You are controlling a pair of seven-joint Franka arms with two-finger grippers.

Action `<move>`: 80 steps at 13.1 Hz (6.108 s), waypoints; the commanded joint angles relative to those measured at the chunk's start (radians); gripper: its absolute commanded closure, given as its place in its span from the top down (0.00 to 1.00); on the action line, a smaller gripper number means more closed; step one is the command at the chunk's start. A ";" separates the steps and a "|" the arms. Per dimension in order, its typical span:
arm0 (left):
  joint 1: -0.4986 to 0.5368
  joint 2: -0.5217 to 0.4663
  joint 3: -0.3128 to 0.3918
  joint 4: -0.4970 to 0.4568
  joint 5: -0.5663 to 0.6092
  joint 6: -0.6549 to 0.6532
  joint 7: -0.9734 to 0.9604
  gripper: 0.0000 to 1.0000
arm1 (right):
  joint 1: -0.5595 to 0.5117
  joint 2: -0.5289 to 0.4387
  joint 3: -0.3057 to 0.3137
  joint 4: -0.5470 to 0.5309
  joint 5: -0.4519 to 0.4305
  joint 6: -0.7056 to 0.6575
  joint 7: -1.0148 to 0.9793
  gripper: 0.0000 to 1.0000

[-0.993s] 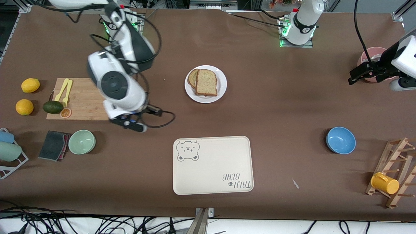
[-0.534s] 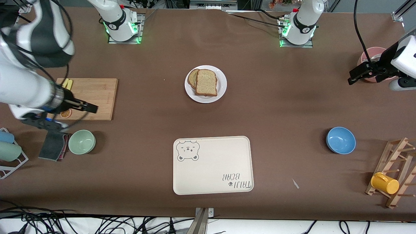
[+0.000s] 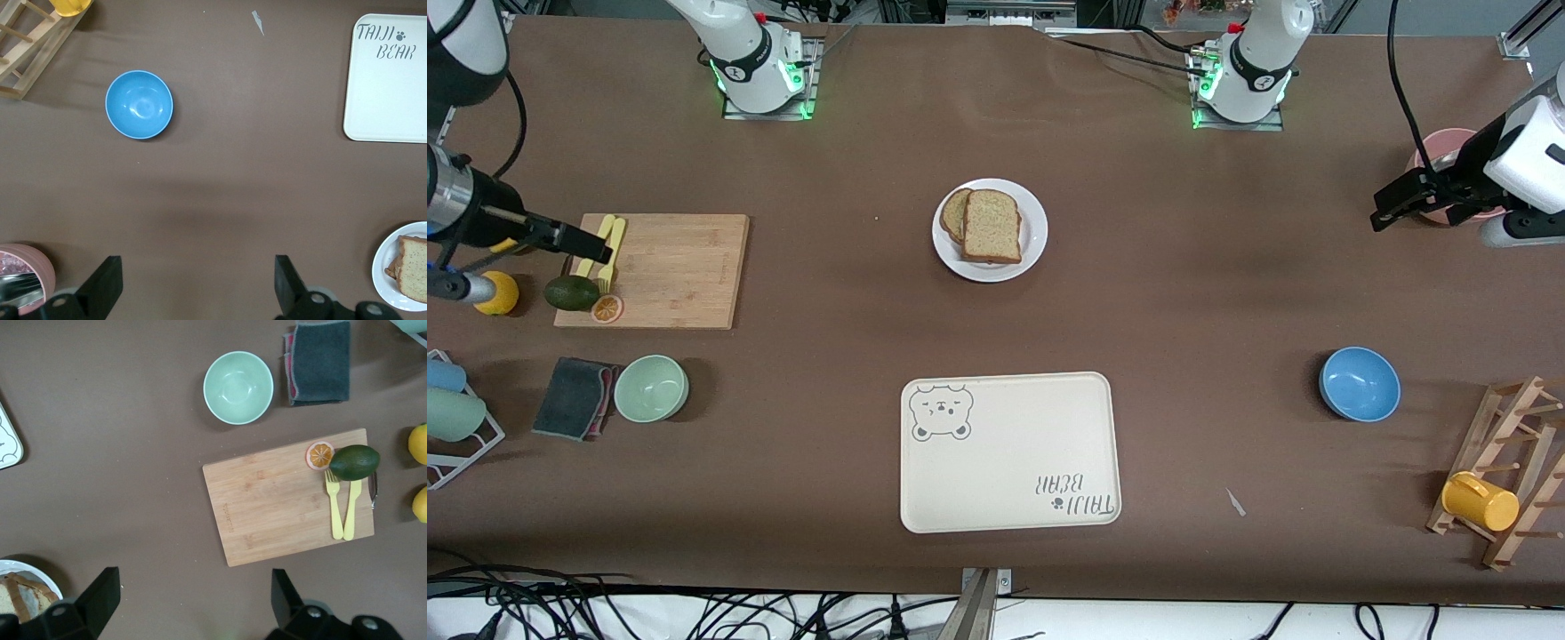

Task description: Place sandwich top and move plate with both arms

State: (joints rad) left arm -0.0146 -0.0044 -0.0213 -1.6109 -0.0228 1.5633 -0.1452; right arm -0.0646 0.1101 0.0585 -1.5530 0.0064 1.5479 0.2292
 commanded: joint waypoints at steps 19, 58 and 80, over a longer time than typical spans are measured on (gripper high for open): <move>0.015 0.023 0.004 0.025 -0.028 -0.020 -0.005 1.00 | -0.046 -0.139 0.034 -0.208 -0.019 0.113 -0.261 1.00; 0.022 0.023 0.008 0.022 -0.028 -0.025 -0.013 1.00 | -0.041 -0.127 0.050 -0.182 -0.025 0.067 -0.245 1.00; 0.024 0.027 0.001 0.025 -0.028 -0.025 -0.013 1.00 | -0.041 -0.099 0.053 -0.182 -0.026 0.120 -0.245 1.00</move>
State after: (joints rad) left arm 0.0017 0.0136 -0.0142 -1.6110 -0.0228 1.5578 -0.1525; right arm -0.1037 0.0265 0.1098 -1.7312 -0.0192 1.6720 -0.0150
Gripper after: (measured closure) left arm 0.000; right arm 0.000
